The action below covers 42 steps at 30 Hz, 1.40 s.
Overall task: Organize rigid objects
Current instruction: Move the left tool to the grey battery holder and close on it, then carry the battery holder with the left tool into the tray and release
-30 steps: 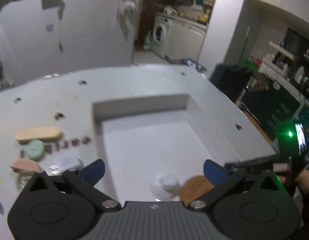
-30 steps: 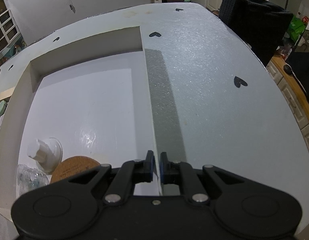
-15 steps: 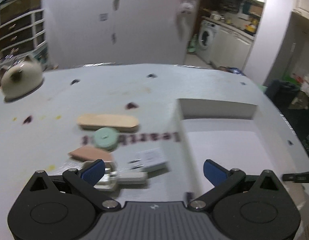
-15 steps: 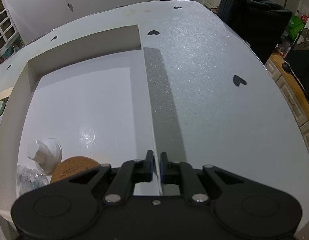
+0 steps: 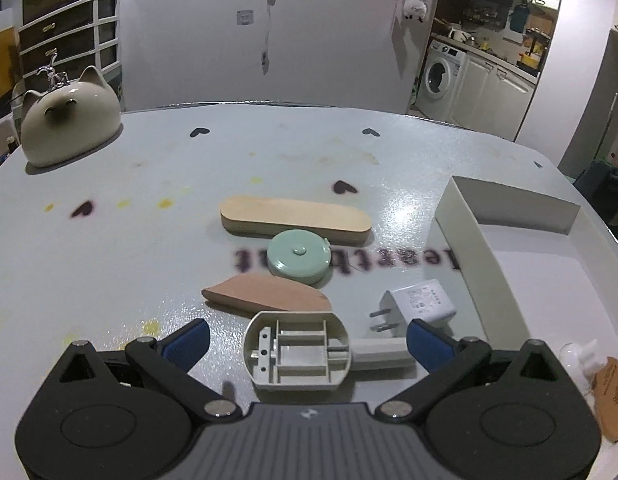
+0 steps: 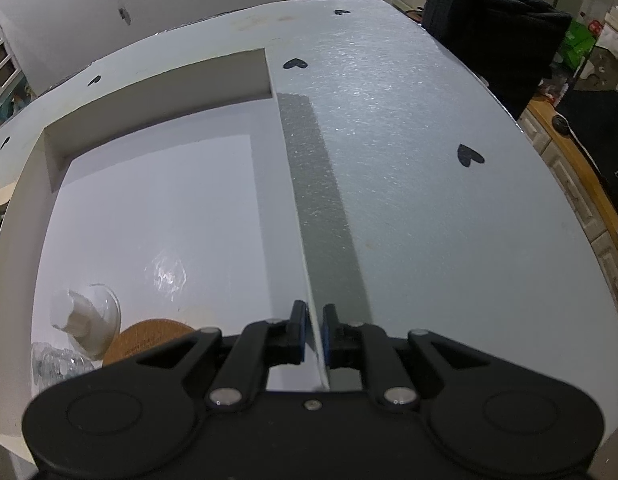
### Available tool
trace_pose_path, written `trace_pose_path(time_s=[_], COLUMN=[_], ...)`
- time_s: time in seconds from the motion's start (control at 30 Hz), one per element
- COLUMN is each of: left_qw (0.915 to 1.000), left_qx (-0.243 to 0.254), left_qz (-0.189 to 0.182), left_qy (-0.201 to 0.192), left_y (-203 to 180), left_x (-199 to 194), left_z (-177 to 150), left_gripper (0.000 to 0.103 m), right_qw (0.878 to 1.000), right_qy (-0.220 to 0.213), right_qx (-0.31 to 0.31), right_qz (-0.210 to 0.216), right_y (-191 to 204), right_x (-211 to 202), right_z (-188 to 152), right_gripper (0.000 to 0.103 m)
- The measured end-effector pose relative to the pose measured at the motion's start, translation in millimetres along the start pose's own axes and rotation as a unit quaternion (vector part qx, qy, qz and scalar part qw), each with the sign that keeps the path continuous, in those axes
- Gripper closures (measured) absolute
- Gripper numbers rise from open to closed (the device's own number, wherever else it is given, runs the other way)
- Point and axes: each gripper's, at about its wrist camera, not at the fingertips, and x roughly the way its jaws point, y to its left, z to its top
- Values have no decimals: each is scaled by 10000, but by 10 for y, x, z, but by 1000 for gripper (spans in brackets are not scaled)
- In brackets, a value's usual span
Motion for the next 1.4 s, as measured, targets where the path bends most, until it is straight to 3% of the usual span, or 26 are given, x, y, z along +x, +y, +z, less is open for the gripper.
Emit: trace_pose_path(time_s=[0.17, 0.33, 0.47, 0.87, 1.0, 1.2, 1.4], left_qw=[9998, 9997, 9999, 9995, 9989, 9967, 9928], left_qx=[-9, 40, 41, -284, -443, -626, -562], left_qz=[-183, -184, -80, -114, -144, -265, -693], left_qy=[88, 162, 68, 65, -93, -434, -797], left_y=[27, 28, 35, 112, 138, 109, -228], left_x=[113, 159, 167, 122, -23, -253, -361], left_z=[-2, -22, -30, -34, 18, 256, 677], left_gripper=[20, 26, 39, 39, 39, 39, 39], right_qw=[10000, 9999, 9999, 9998, 9998, 9998, 9998], right_qy=[-18, -3, -12, -5, -6, 6, -5], right_qx=[12, 49, 74, 75, 86, 98, 120], right_qz=[-75, -90, -152, -186, -186, -179, -180], right_y=[21, 25, 43, 53, 52, 47, 44], right_x=[-14, -17, -18, -16, -14, -13, -10], right_z=[-14, -8, -10, -11, -12, -7, -10], right_gripper=[92, 92, 91, 91, 91, 91, 91])
